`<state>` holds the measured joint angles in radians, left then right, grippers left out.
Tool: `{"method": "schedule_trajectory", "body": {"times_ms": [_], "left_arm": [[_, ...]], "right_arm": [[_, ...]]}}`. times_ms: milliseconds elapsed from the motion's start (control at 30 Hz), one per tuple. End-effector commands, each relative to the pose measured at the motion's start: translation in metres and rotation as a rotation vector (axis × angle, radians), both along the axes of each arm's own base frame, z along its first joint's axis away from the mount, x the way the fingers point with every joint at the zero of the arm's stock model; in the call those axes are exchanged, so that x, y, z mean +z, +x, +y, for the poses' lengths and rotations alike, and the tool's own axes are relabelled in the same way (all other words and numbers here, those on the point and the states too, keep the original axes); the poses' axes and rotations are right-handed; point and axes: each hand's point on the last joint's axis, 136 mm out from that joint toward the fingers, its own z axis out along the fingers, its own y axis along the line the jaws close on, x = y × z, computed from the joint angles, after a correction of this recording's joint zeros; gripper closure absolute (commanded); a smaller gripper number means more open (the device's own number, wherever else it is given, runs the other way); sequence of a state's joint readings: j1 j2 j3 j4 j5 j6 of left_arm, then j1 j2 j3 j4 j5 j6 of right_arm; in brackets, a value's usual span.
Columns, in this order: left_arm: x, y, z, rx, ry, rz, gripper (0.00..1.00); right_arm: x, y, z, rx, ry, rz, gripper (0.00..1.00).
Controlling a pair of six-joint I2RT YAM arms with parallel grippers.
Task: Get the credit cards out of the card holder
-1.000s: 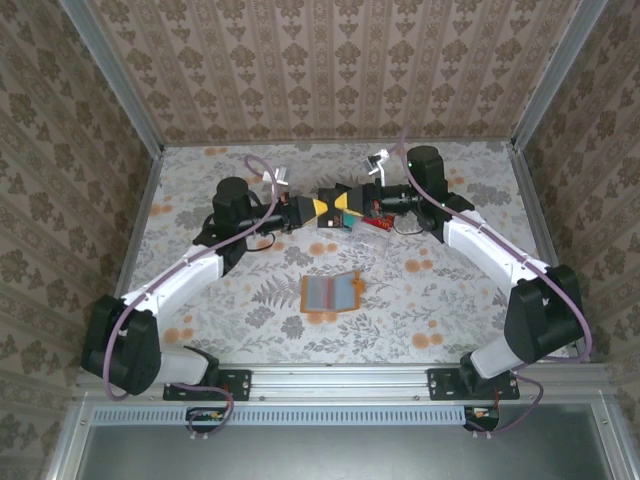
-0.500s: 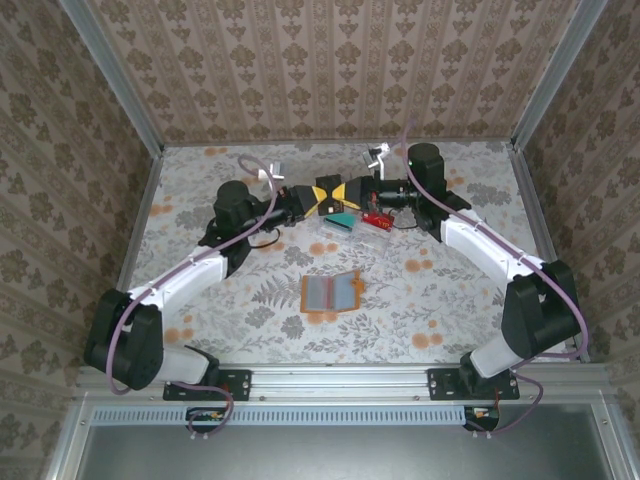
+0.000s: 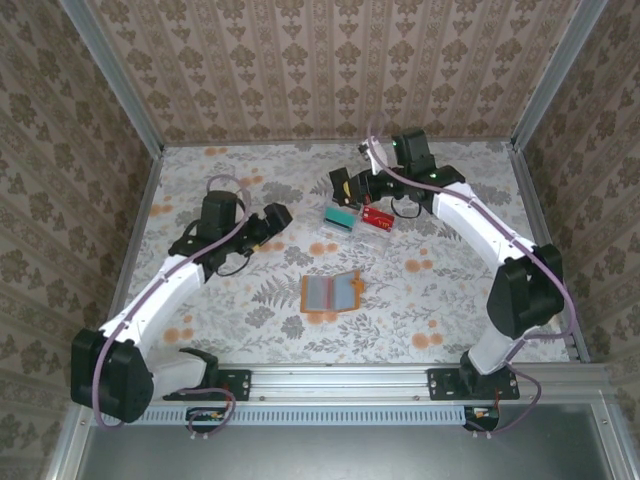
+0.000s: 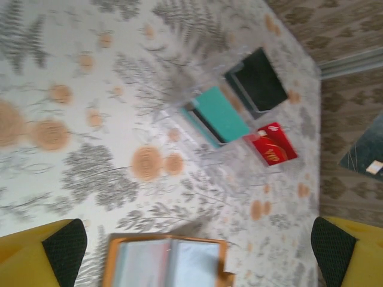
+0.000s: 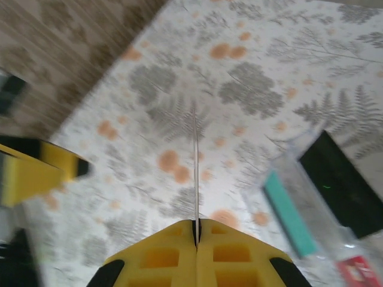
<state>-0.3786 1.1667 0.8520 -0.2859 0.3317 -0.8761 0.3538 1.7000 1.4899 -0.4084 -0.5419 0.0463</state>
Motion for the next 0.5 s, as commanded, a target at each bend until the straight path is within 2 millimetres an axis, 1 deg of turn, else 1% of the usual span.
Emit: {"method": "schedule_trajectory", "body": {"times_ms": [0,67,100,167,233,367,467], "left_arm": [[-0.017,-0.015,0.024,0.006,0.134,0.034,0.0],[-0.021,-0.017,0.031,0.014,0.175,0.045,0.0],[-0.023,-0.018,0.033,0.015,0.186,0.053,0.0],[-0.025,-0.019,0.032,0.006,0.188,0.071,0.0],[-0.027,-0.019,0.029,-0.011,0.181,0.078,0.0],[-0.033,-0.018,0.027,-0.023,0.186,0.101,0.0],[-0.038,-0.017,0.025,-0.024,0.181,0.121,0.0]], "right_arm": [[-0.006,0.018,-0.012,0.069,-0.204,-0.152,1.0],[-0.012,0.031,-0.012,0.095,-0.265,-0.182,1.0],[-0.018,0.034,-0.014,0.108,-0.298,-0.17,1.0],[-0.032,0.041,-0.014,0.161,-0.348,-0.154,1.0],[-0.041,0.044,-0.013,0.206,-0.378,-0.159,1.0],[-0.042,0.05,-0.009,0.263,-0.393,-0.199,1.0],[-0.049,0.055,-0.009,0.29,-0.426,-0.204,1.0]]}}
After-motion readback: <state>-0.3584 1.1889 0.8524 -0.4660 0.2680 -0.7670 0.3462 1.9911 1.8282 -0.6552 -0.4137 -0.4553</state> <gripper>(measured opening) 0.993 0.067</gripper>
